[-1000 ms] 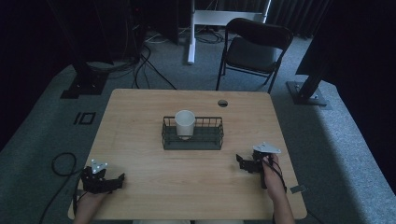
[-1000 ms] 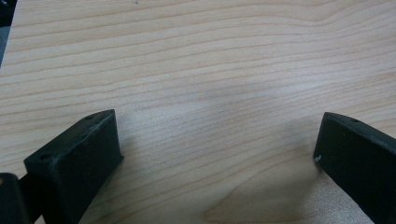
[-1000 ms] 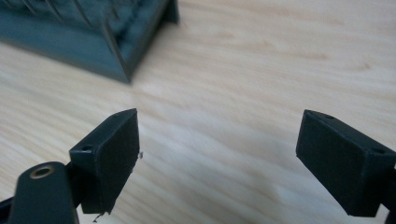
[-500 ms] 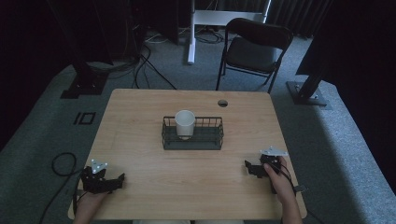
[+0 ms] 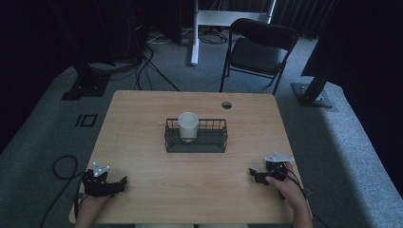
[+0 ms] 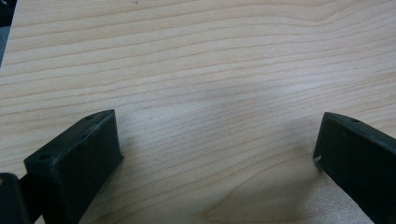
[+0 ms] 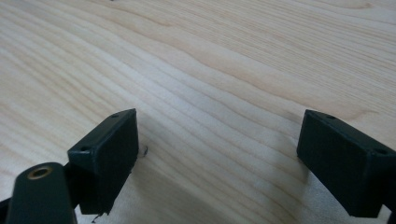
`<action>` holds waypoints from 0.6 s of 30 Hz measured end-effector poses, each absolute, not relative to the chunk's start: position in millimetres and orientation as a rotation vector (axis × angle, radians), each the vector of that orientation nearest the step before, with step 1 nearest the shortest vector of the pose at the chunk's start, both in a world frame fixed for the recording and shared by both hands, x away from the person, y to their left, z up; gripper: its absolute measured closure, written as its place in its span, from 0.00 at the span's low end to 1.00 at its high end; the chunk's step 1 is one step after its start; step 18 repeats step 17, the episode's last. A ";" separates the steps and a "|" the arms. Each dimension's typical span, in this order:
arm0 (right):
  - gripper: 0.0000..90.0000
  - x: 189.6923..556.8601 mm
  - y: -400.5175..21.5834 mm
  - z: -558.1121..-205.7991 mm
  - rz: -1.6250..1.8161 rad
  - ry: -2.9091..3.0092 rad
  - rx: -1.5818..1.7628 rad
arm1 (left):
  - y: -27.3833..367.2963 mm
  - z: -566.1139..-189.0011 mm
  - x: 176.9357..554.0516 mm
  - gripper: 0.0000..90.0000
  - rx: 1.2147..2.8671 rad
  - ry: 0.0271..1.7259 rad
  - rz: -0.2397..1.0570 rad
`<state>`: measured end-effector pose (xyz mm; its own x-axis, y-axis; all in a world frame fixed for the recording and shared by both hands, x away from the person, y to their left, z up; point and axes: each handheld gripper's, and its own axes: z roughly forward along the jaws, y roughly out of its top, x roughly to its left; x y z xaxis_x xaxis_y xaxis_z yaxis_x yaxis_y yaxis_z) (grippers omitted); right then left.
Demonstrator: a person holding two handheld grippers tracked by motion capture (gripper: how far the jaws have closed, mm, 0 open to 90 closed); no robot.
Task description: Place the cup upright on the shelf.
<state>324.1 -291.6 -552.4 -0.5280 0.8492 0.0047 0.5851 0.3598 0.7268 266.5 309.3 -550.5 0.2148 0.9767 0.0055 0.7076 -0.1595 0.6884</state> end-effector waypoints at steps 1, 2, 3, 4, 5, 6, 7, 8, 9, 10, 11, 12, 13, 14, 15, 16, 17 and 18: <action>0.14 323.6 -292.3 -552.4 0.981 2.268 1.240 | 309.3 -550.5 266.5 0.01 1.936 1.553 0.626; 0.14 323.3 -292.4 -552.4 0.983 2.272 1.236 | 309.3 -550.5 266.5 0.01 1.936 1.553 0.625; 0.14 323.1 -293.1 -552.4 0.985 2.276 1.232 | 309.4 -550.5 266.5 0.01 1.936 1.552 0.626; 0.14 323.1 -293.0 -552.5 0.984 2.276 1.231 | 309.3 -550.5 266.5 0.01 1.935 1.553 0.626; 0.14 323.1 -293.0 -552.5 0.984 2.276 1.231 | 309.3 -550.5 266.5 0.01 1.936 1.553 0.626; 0.14 323.1 -293.0 -552.5 0.984 2.276 1.230 | 309.3 -550.5 266.5 0.01 1.936 1.553 0.626; 0.14 323.1 -293.0 -552.5 0.984 2.277 1.230 | 309.3 -550.5 266.5 0.01 1.936 1.552 0.626; 0.14 323.1 -293.0 -552.5 0.984 2.277 1.230 | 309.3 -550.5 266.5 0.01 1.936 1.553 0.626; 0.13 323.1 -292.8 -552.5 0.984 2.278 1.231 | 309.3 -550.5 266.5 0.01 1.937 1.552 0.626; 0.13 323.1 -292.8 -552.5 0.984 2.278 1.230 | 309.3 -550.5 266.5 0.01 1.936 1.552 0.626; 0.13 323.2 -292.8 -552.5 0.984 2.278 1.230 | 309.3 -550.5 266.5 0.01 1.936 1.553 0.626; 0.13 323.1 -292.8 -552.6 0.984 2.279 1.229 | 309.3 -550.5 266.5 0.01 1.936 1.553 0.626; 0.13 323.2 -292.7 -552.6 0.984 2.279 1.229 | 309.3 -550.5 266.5 0.01 1.936 1.552 0.626; 0.13 323.2 -292.8 -552.6 0.984 2.279 1.229 | 309.3 -550.5 266.5 0.01 1.936 1.552 0.626; 0.13 323.2 -292.8 -552.6 0.984 2.279 1.228 | 309.3 -550.5 266.5 0.01 1.936 1.552 0.626; 0.13 323.2 -292.8 -552.6 0.984 2.279 1.228 | 309.3 -550.5 266.5 0.01 1.936 1.552 0.626; 0.13 323.2 -292.8 -552.6 0.984 2.279 1.228 | 309.3 -550.5 266.5 0.01 1.936 1.552 0.626; 0.13 323.2 -292.8 -552.6 0.984 2.279 1.228 | 309.3 -550.5 266.5 0.01 1.936 1.552 0.626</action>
